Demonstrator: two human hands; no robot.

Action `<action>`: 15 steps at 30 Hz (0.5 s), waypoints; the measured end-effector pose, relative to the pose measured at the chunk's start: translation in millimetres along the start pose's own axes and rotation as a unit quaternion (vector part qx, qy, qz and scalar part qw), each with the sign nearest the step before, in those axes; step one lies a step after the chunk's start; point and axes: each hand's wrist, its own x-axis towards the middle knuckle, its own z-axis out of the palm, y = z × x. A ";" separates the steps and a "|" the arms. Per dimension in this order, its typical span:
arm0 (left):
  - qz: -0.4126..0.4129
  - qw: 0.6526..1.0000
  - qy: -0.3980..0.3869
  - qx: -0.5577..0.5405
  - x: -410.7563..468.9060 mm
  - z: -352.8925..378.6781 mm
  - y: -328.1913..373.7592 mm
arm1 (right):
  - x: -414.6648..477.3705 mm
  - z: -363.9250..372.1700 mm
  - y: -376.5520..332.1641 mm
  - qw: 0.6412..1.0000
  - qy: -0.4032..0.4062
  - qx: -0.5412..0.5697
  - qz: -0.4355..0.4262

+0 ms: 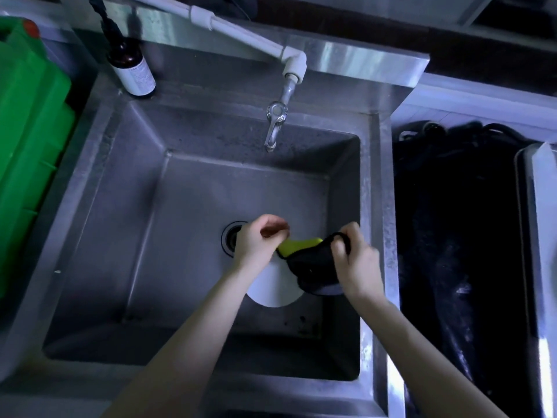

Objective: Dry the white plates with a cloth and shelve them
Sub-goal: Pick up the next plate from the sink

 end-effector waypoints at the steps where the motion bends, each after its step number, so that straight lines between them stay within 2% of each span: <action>1: -0.012 1.000 0.010 0.009 -0.4 -3.6 -8.6 | -0.8 -2.5 4.3 1.000 0.012 -0.024 0.006; 4: -0.058 0.997 0.022 0.042 -7.3 -17.2 -35.1 | -4.6 1.0 18.1 0.995 -0.014 -0.095 -0.003; 7: -0.103 0.992 0.028 0.073 -16.2 -27.1 -62.5 | -5.9 27.4 30.8 0.984 -0.114 -0.139 0.010; 10: -0.129 0.986 0.010 0.107 -20.0 -30.3 -91.0 | -3.3 66.9 48.0 0.961 -0.199 -0.182 0.060; 12: -0.138 0.980 -0.007 0.141 -18.7 -29.6 -107.0 | -1.4 89.9 64.4 0.952 -0.222 -0.191 0.086; 15: -0.130 0.971 -0.004 0.203 -8.6 -26.9 -131.0 | 4.4 118.8 93.9 0.953 -0.211 -0.187 0.107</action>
